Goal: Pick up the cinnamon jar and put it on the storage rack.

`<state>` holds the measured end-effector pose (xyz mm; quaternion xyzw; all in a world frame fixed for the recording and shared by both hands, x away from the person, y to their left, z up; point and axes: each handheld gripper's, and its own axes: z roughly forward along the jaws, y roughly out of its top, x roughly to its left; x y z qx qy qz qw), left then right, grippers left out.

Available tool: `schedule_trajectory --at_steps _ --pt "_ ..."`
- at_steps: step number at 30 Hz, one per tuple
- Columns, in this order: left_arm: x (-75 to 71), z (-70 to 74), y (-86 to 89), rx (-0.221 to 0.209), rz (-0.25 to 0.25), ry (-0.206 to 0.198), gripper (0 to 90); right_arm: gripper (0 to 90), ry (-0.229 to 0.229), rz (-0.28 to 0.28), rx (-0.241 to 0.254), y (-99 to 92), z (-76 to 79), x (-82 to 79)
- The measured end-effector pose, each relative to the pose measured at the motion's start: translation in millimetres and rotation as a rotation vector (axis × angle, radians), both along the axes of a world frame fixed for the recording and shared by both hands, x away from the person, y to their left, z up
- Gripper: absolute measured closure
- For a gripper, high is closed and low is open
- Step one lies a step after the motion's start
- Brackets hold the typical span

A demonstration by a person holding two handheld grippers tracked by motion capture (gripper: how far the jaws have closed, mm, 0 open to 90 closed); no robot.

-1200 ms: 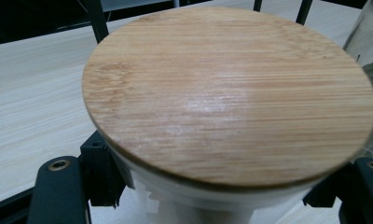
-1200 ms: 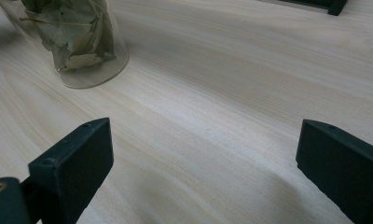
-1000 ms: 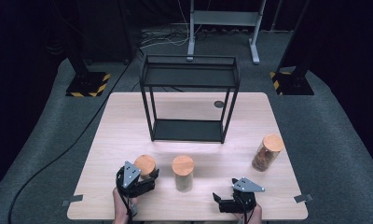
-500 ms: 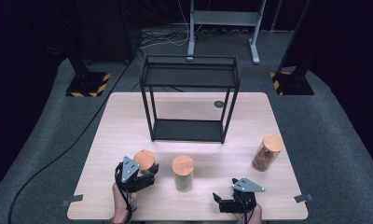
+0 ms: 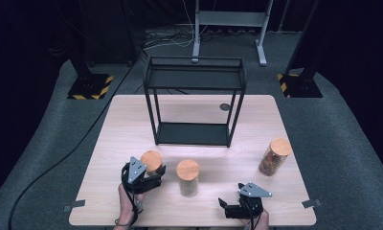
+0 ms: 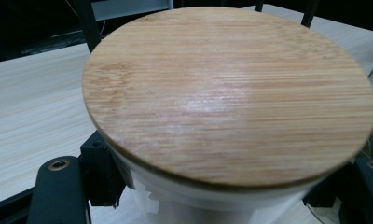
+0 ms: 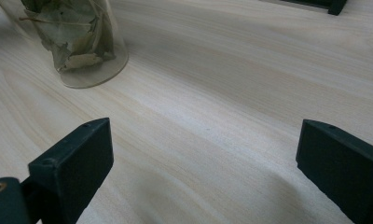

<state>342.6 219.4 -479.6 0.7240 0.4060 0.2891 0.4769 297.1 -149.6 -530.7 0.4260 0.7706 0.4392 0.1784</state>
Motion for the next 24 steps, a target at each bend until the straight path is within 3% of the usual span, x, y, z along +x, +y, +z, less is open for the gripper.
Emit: schedule_trajectory --at_steps 24 --pt "15.2 5.4 -3.0 0.007 0.000 0.001 25.0 3.1 -0.001 -0.001 -0.002 0.2 -0.1 0.0"
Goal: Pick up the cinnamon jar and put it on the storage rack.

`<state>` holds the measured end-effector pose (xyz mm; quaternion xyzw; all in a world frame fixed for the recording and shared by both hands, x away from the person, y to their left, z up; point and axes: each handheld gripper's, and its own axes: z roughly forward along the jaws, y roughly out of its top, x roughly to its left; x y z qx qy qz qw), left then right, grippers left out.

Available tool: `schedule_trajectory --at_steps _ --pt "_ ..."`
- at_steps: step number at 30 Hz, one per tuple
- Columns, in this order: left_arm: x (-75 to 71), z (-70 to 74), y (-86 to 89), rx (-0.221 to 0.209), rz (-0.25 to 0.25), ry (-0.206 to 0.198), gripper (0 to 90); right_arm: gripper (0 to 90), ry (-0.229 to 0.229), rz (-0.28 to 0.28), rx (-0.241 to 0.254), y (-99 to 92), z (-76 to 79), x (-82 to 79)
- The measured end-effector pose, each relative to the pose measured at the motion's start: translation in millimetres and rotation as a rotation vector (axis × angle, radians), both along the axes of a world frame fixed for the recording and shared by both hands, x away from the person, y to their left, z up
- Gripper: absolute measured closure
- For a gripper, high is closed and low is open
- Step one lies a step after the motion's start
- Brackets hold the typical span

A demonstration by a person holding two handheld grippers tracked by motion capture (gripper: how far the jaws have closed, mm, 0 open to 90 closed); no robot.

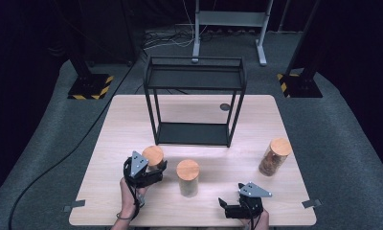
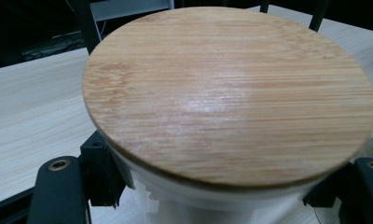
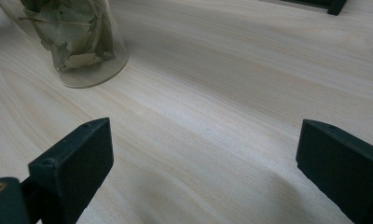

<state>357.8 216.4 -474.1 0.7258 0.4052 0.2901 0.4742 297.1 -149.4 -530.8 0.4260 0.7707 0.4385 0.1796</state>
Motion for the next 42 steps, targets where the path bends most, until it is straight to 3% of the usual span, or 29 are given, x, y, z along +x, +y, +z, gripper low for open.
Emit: schedule_trajectory --at_steps 42 --pt "29.4 1.0 -7.4 -0.014 -0.013 0.033 25.0 3.2 -0.001 -0.001 -0.005 0.5 0.0 -0.1"
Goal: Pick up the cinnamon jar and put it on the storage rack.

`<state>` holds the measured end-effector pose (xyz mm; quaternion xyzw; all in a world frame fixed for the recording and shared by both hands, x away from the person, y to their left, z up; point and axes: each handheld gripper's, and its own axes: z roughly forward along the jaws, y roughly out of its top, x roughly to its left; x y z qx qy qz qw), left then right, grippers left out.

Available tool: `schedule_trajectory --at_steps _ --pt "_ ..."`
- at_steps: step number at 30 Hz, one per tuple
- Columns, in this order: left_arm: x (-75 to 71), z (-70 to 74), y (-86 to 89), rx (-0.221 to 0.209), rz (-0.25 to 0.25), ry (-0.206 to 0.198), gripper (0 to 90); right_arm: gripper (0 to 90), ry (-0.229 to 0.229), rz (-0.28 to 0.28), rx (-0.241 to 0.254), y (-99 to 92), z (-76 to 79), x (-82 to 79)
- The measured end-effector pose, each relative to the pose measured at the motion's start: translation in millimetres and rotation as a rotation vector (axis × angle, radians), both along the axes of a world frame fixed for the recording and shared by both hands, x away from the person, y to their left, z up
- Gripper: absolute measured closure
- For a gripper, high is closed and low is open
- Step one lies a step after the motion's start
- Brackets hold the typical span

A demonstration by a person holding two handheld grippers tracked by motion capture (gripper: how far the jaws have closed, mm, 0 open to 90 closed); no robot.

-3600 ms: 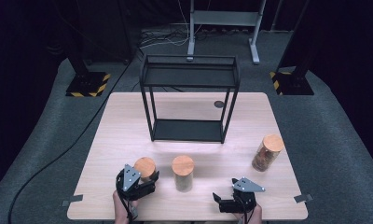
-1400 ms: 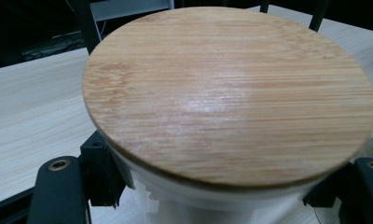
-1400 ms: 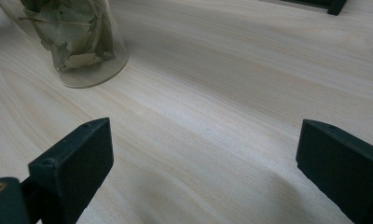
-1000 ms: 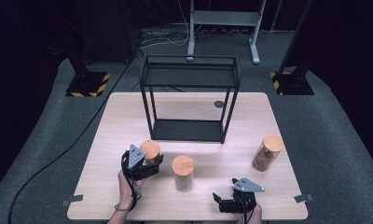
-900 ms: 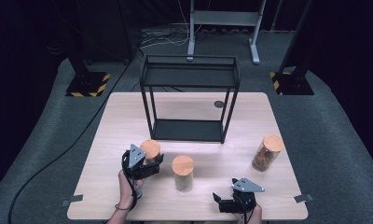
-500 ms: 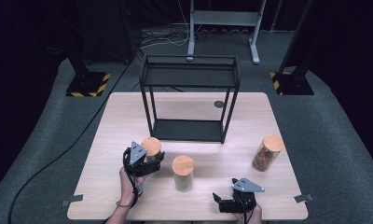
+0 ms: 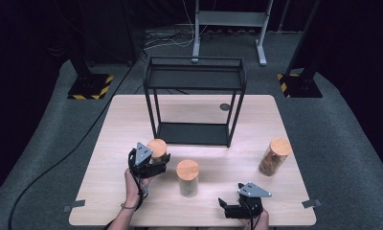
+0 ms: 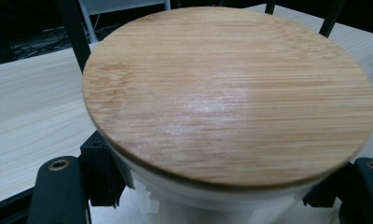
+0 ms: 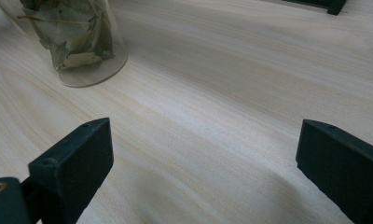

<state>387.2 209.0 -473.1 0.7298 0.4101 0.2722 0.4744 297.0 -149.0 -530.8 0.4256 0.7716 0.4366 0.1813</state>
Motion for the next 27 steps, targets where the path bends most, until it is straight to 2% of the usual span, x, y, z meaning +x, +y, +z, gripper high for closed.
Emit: schedule_trajectory --at_steps 27 --pt "19.2 -5.1 -6.9 0.015 -0.016 0.026 25.0 3.2 0.004 0.003 0.000 0.1 0.0 0.2"
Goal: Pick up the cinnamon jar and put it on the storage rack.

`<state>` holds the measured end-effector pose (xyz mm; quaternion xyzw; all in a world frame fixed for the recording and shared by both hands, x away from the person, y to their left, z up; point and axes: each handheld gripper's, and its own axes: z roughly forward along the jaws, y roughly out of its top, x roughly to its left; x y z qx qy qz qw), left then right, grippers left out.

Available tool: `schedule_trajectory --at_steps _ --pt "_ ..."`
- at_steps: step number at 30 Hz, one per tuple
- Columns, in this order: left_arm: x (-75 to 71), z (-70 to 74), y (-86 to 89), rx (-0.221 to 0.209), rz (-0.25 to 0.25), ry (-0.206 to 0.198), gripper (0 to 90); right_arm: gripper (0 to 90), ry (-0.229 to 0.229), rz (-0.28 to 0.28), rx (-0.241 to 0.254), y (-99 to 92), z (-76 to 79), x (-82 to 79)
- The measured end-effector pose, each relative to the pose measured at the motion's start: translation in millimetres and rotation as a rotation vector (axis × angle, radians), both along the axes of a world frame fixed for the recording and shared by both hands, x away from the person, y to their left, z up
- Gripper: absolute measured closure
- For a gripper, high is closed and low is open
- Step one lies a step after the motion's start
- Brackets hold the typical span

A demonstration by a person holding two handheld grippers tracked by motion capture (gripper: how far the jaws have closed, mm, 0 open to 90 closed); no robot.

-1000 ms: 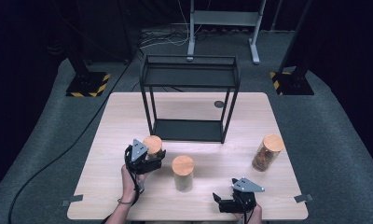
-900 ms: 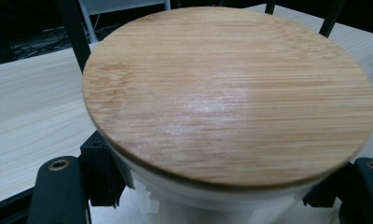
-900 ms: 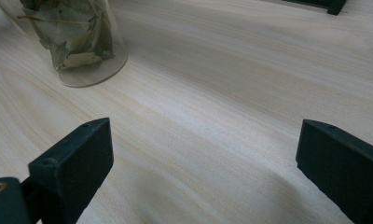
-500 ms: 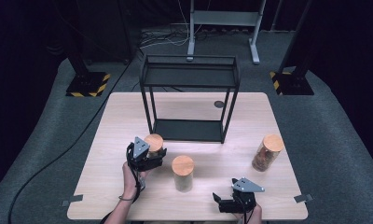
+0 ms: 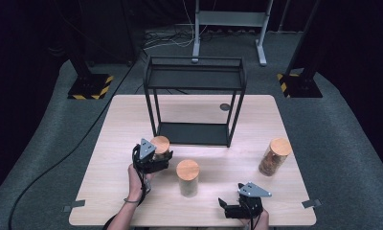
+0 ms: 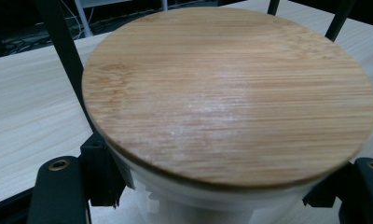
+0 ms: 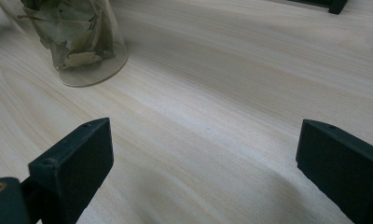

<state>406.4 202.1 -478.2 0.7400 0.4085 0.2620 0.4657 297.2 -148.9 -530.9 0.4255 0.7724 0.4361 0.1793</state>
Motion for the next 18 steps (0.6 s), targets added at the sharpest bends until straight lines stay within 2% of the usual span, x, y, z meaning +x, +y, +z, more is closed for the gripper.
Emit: schedule_trajectory --at_steps 18 --pt "11.0 -1.2 -7.3 0.001 -0.010 0.005 25.0 3.1 -0.001 -0.005 0.000 -0.1 0.0 -0.1"
